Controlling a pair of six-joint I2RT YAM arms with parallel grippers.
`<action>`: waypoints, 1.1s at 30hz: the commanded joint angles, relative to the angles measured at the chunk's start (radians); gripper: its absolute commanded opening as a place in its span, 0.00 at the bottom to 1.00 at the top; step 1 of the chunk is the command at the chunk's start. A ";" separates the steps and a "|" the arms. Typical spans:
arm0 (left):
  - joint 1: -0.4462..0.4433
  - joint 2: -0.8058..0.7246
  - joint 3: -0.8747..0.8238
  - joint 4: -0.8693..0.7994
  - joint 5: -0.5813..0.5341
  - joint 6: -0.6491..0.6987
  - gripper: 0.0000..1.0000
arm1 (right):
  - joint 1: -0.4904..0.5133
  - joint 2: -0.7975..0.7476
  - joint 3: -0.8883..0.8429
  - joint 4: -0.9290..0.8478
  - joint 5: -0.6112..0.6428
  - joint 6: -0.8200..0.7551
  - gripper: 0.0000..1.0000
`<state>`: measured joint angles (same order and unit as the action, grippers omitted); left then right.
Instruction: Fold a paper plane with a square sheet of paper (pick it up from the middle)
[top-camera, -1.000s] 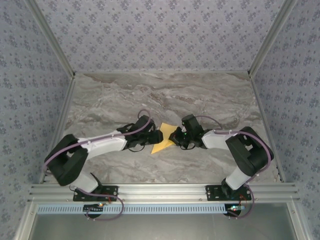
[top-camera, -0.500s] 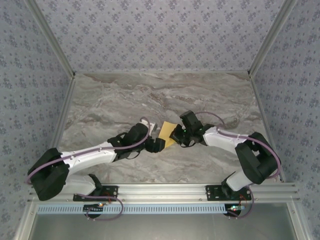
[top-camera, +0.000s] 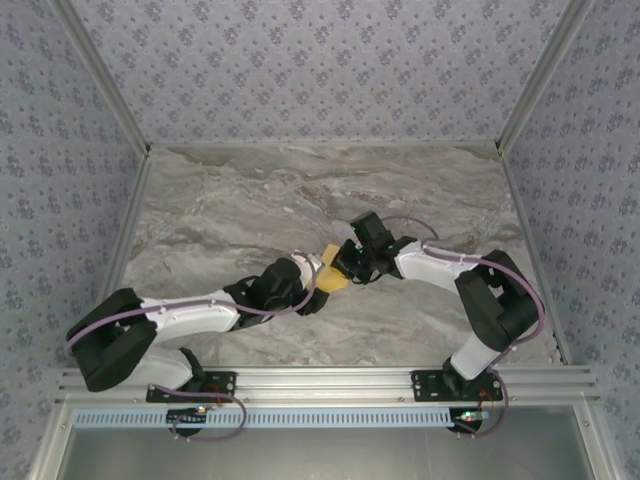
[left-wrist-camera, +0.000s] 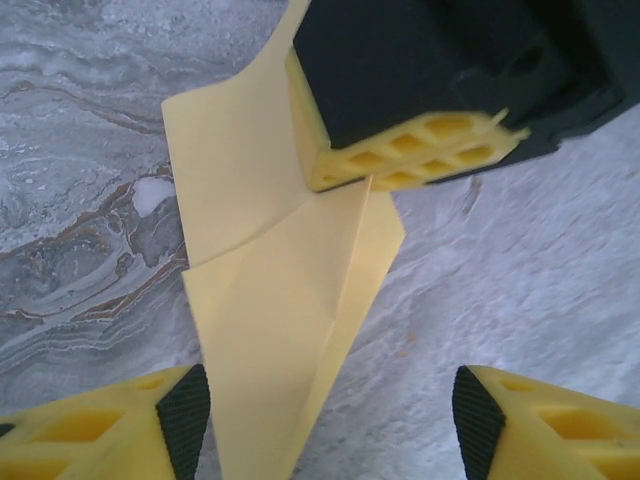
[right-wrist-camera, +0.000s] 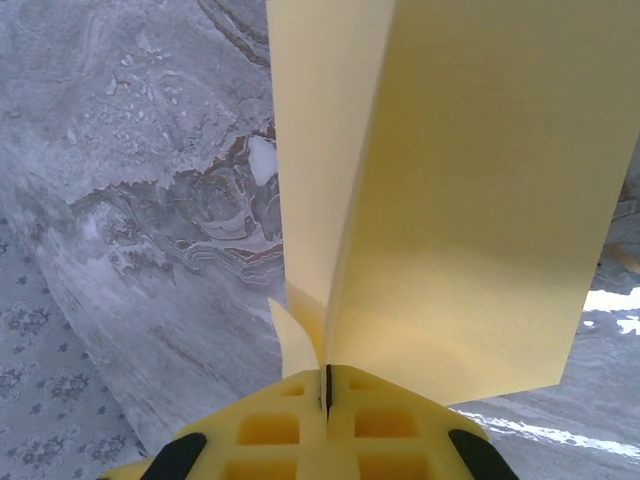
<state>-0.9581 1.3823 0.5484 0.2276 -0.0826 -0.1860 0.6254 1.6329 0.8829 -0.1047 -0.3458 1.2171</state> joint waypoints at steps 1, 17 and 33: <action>-0.007 0.060 0.015 0.078 -0.045 0.126 0.65 | 0.005 0.015 0.037 -0.053 -0.018 0.029 0.00; -0.005 0.170 0.012 0.205 -0.081 0.206 0.28 | -0.010 0.008 0.045 -0.092 -0.055 0.030 0.07; 0.010 0.176 -0.010 0.239 0.040 -0.032 0.16 | -0.073 -0.198 -0.116 0.033 -0.002 -0.178 0.65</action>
<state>-0.9558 1.5608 0.5465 0.4263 -0.0948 -0.1165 0.5556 1.4761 0.8223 -0.1356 -0.3603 1.1000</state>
